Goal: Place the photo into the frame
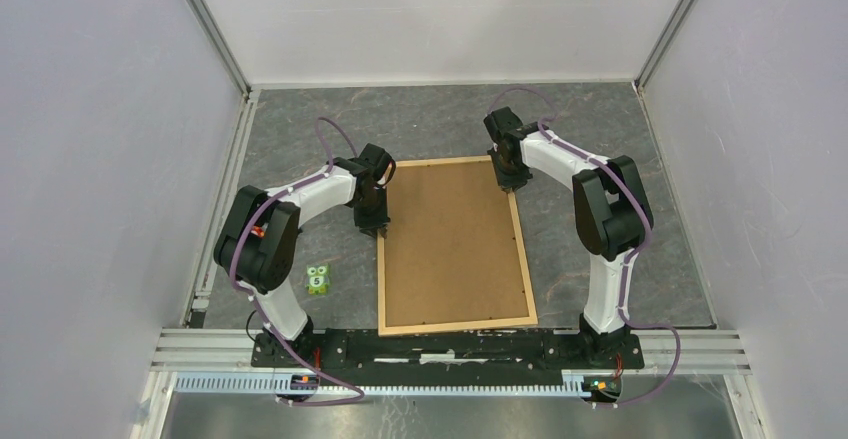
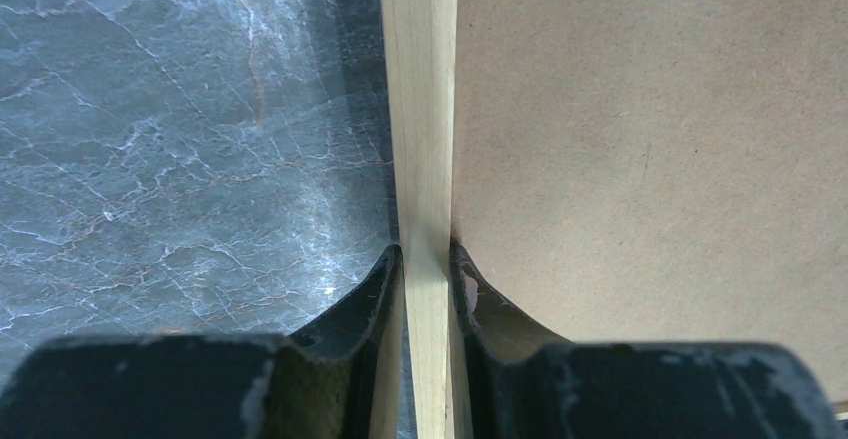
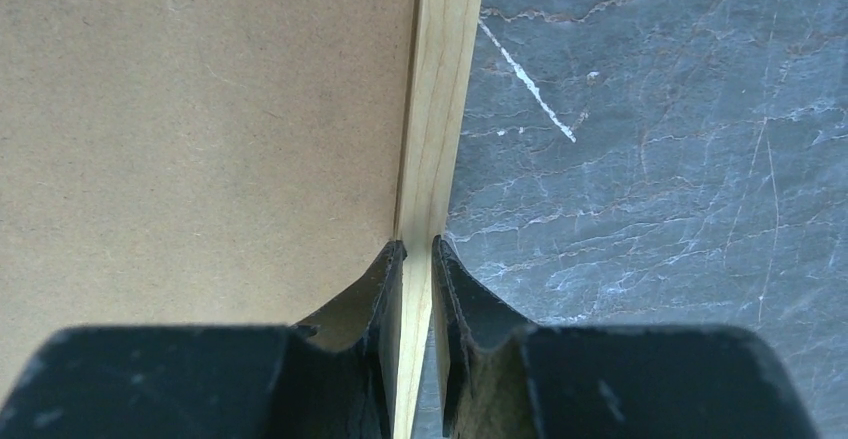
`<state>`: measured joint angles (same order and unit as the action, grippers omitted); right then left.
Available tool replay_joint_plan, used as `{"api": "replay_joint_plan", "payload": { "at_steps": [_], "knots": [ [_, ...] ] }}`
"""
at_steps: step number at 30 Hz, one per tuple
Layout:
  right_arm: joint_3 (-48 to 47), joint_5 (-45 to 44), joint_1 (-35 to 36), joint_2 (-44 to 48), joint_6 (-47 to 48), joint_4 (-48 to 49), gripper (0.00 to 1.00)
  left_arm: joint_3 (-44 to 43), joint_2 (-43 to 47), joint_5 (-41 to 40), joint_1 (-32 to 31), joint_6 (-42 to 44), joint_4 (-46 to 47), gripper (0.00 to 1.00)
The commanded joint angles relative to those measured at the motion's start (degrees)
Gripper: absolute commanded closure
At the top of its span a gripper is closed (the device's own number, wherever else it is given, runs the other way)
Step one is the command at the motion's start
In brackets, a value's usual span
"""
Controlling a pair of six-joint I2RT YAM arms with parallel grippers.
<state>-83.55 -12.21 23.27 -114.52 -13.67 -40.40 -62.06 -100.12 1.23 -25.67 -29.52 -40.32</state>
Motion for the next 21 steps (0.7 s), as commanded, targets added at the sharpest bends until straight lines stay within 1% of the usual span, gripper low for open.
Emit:
{"api": "replay_joint_plan", "payload": {
  "at_steps": [1, 9, 13, 21],
  "knots": [
    [-1.0, -2.6, 0.1, -1.2, 0.4, -0.6, 0.78, 2.8, -2.1, -6.0, 0.3, 1.1, -0.8, 0.76],
    [-0.1, -0.4, -0.4, -1.5, 1.3, -0.1, 0.79, 2.7, -2.0, -6.2, 0.4, 1.1, -1.0, 0.77],
    [0.7, -1.2, -0.4, -1.8, 1.6, -0.1, 0.79, 2.9, -2.0, -6.3, 0.4, 1.1, -1.0, 0.77],
    [-1.1, 0.1, -0.6, -0.7, 2.3, -1.0, 0.77, 2.9, -2.2, -6.3, 0.4, 1.1, -0.9, 0.77]
  ]
}}
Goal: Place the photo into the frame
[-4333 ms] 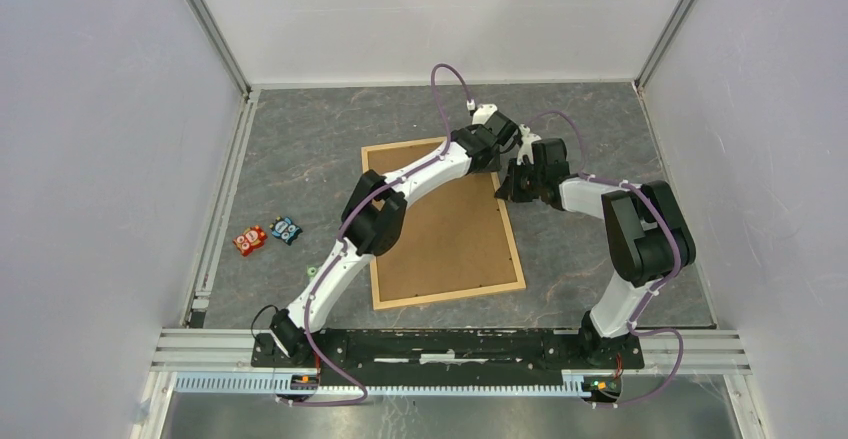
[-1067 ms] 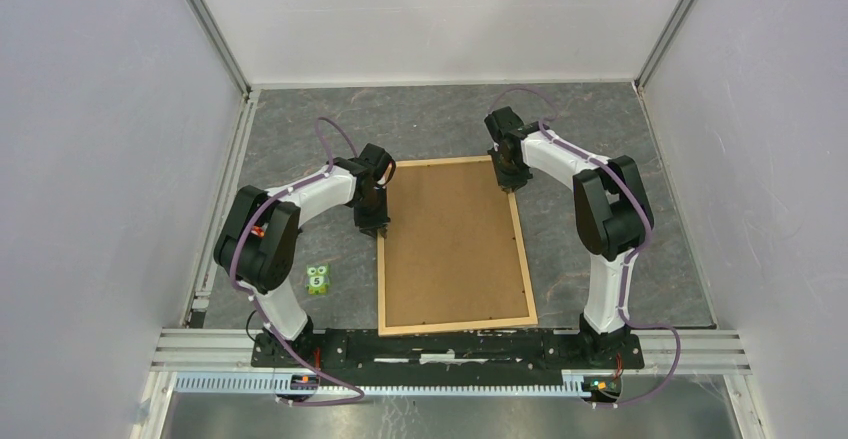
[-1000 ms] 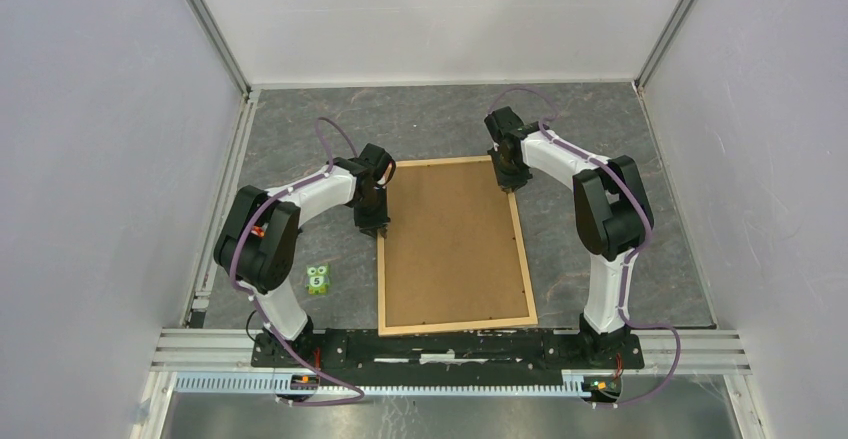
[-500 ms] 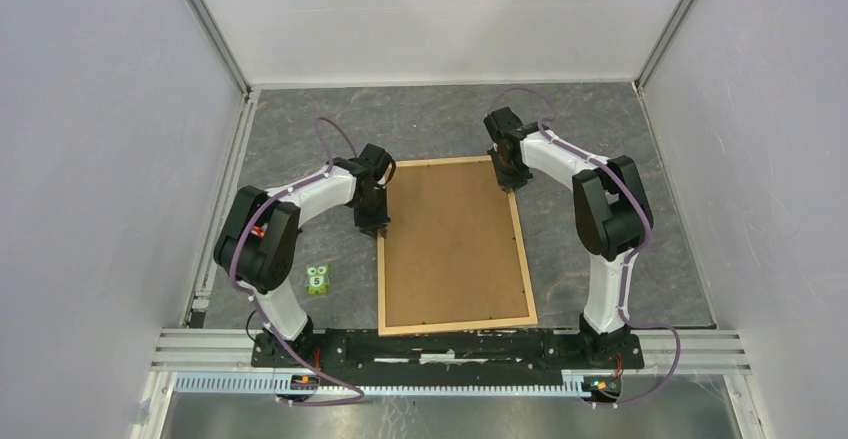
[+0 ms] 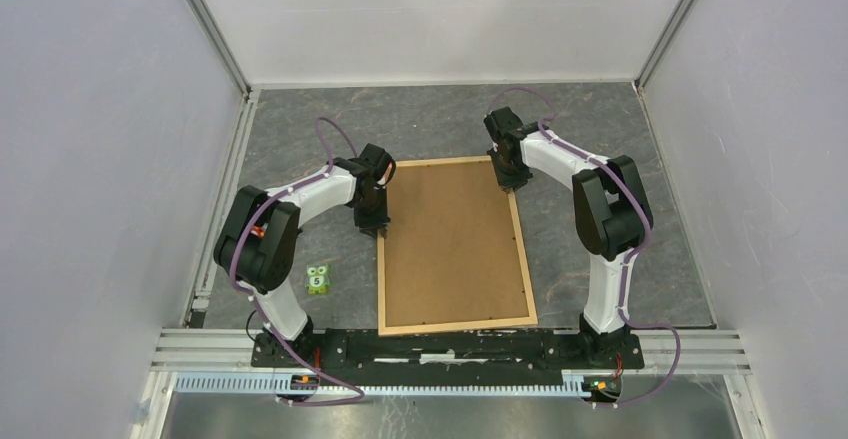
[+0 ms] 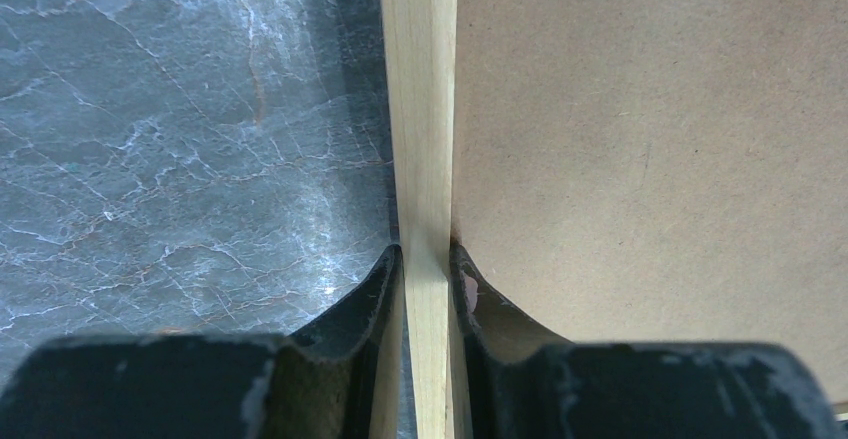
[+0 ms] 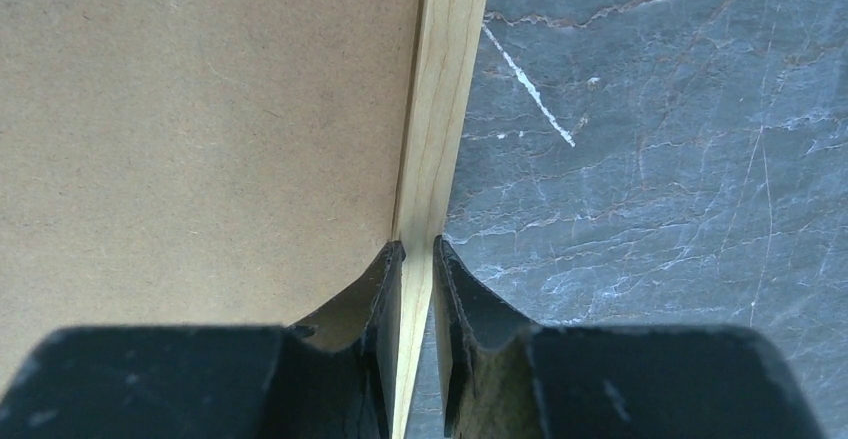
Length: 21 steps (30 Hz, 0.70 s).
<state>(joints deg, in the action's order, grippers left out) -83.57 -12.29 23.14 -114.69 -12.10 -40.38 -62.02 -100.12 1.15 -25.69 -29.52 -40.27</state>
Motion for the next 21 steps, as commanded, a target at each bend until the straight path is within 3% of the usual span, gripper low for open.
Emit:
{"api": "replay_joint_plan", "payload": {
  "at_steps": [1, 10, 21],
  "knots": [
    [-0.8, 0.4, -0.5, -0.5, 0.8, -0.9, 0.77, 2.9, -2.0, -6.2, 0.4, 1.1, -1.0, 0.77],
    [0.7, 5.6, -1.9, 0.6, 0.6, 1.3, 0.78, 2.9, -2.1, -6.2, 0.4, 1.2, -1.0, 0.78],
    [1.9, 5.2, -2.6, 0.5, 1.4, 1.6, 0.78, 2.9, -2.2, -6.2, 0.4, 1.2, -0.9, 0.78]
  ]
}}
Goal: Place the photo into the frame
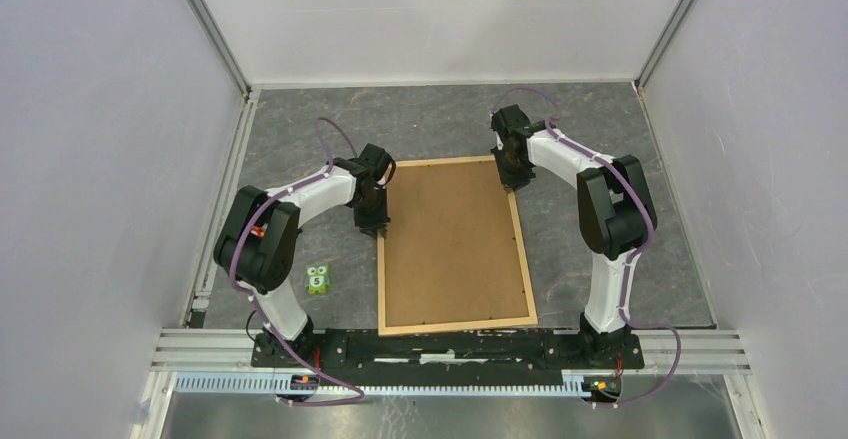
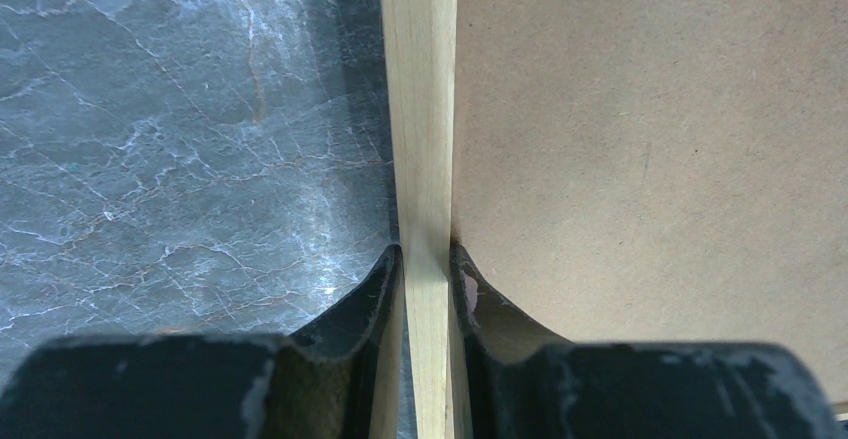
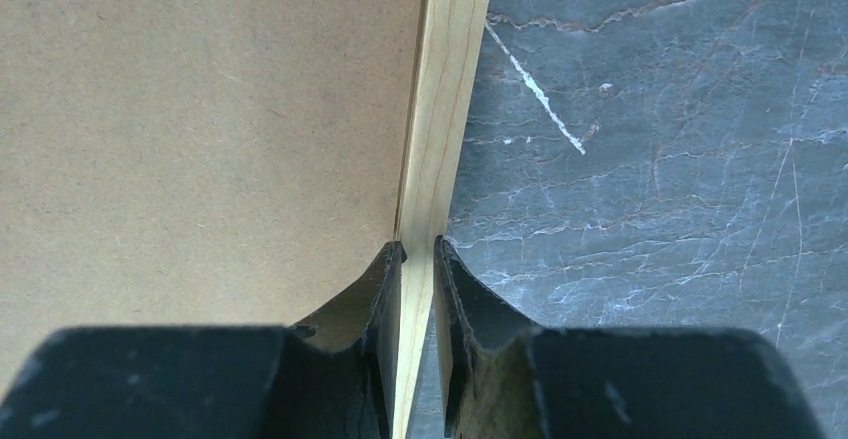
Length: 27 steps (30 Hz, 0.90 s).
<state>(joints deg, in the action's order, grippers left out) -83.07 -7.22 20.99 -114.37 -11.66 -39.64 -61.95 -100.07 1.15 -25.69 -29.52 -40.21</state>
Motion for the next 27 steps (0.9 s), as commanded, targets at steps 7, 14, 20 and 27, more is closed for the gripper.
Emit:
{"api": "replay_joint_plan", "payload": {
  "at_steps": [7, 14, 20, 27],
  "knots": [
    [1.5, 1.8, -1.1, 0.5, 2.9, 1.2, 0.77, 2.9, -2.2, -6.2, 0.4, 1.2, -1.0, 0.78],
    [3.0, 7.1, -2.6, 0.4, 4.1, 2.7, 0.75, 2.9, -2.4, -6.1, 0.3, 1.2, -1.0, 0.78],
    [3.5, 8.3, -3.5, 0.7, 4.6, 2.9, 0.74, 3.0, -2.6, -6.2, 0.4, 1.2, -1.0, 0.78],
    [3.7, 7.6, -4.1, 1.7, 4.3, 2.9, 0.73, 2.6, -3.4, -5.3, 0.3, 1.2, -1.4, 0.78]
  ]
}}
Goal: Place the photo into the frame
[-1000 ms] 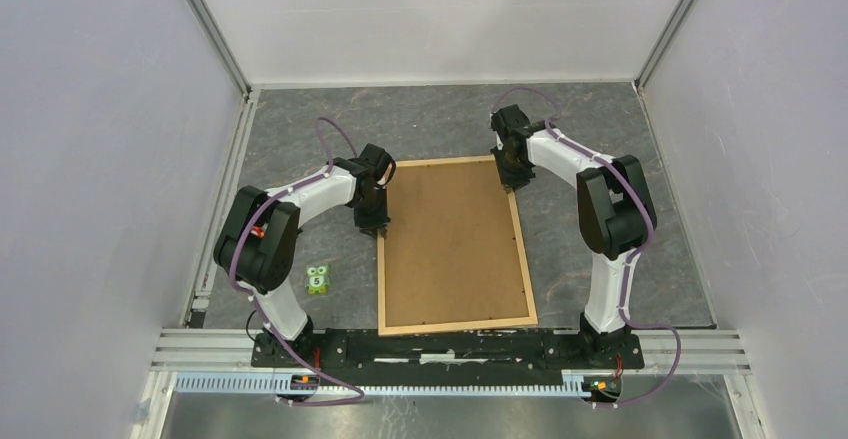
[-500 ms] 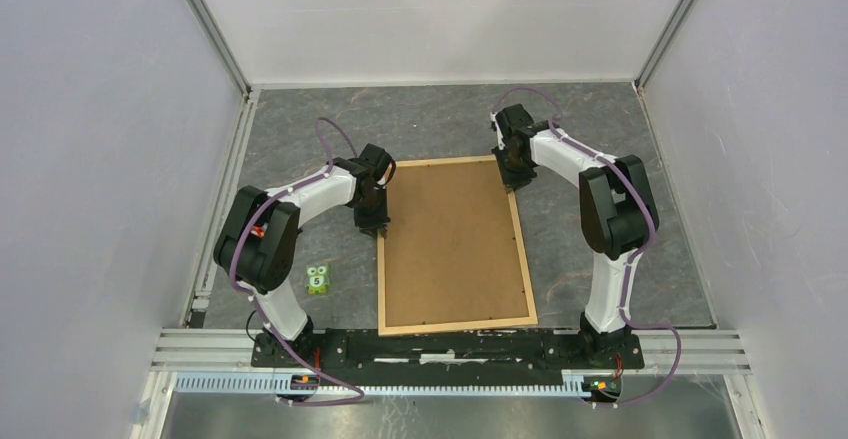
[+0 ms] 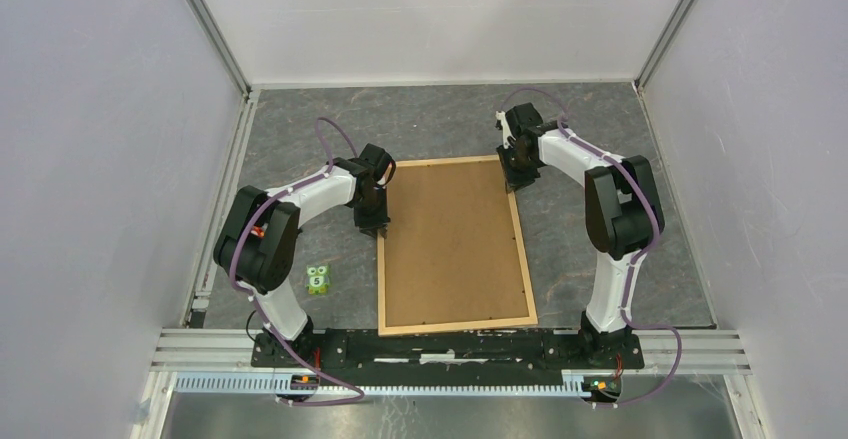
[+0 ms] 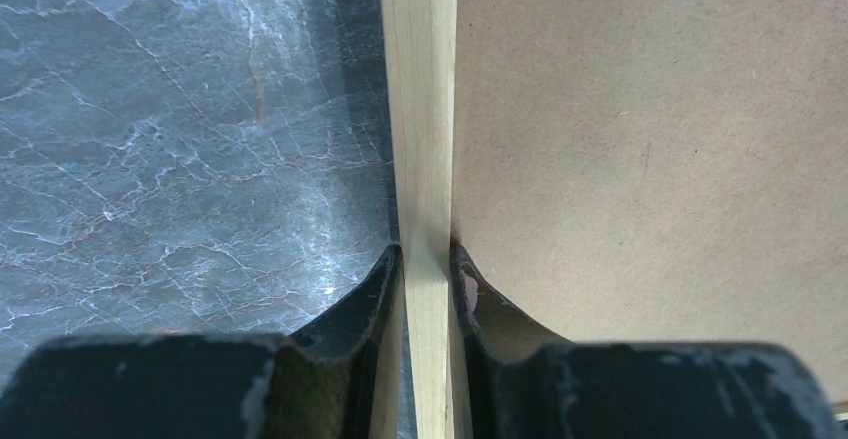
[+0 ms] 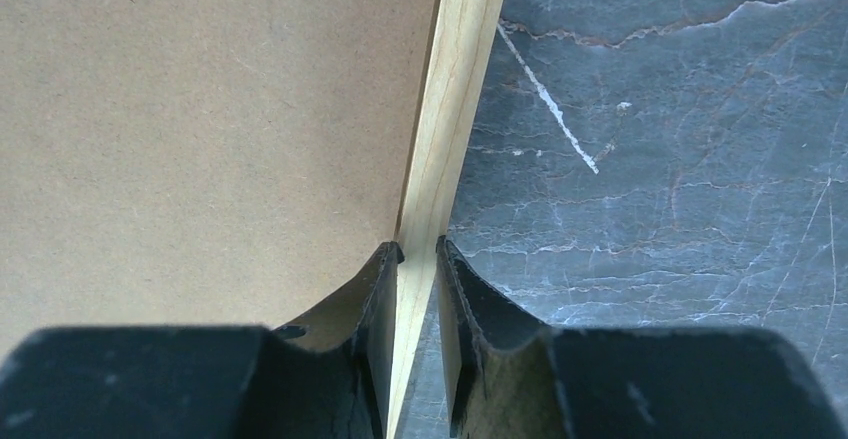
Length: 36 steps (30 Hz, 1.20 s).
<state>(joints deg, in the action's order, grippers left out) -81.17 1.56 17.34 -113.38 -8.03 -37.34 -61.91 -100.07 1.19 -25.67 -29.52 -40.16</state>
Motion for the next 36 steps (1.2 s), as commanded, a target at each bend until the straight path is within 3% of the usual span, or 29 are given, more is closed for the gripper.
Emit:
{"api": "replay_joint_plan", "payload": {
  "at_steps": [1, 7, 13, 17, 19, 36],
  "knots": [
    [2.0, -1.2, -0.5, 0.7, 0.6, 0.7, 0.72, 2.6, -3.2, -5.4, 0.3, 1.2, -1.5, 0.79],
    [1.7, -1.2, -0.5, 1.0, 0.4, 0.2, 0.64, 2.6, -3.0, -5.5, 0.3, 1.3, -1.6, 0.79],
    [-0.2, -0.6, -0.5, 1.7, 0.5, -0.6, 0.62, 2.6, -2.8, -5.5, 0.3, 1.3, -1.4, 0.79],
    [0.3, 0.8, -0.4, 3.8, -0.6, 1.0, 0.42, 2.5, -2.6, -4.9, 0.3, 1.4, -1.4, 0.79],
    [1.3, -0.1, -0.5, 4.7, -2.0, 2.2, 0.40, 2.6, -2.4, -4.7, 0.2, 1.5, -1.2, 0.79],
    [1.6, -2.6, 0.5, 2.7, -2.6, 1.4, 0.65, 2.6, -2.1, -4.4, 0.2, 1.7, -1.1, 0.79]
  ]
}}
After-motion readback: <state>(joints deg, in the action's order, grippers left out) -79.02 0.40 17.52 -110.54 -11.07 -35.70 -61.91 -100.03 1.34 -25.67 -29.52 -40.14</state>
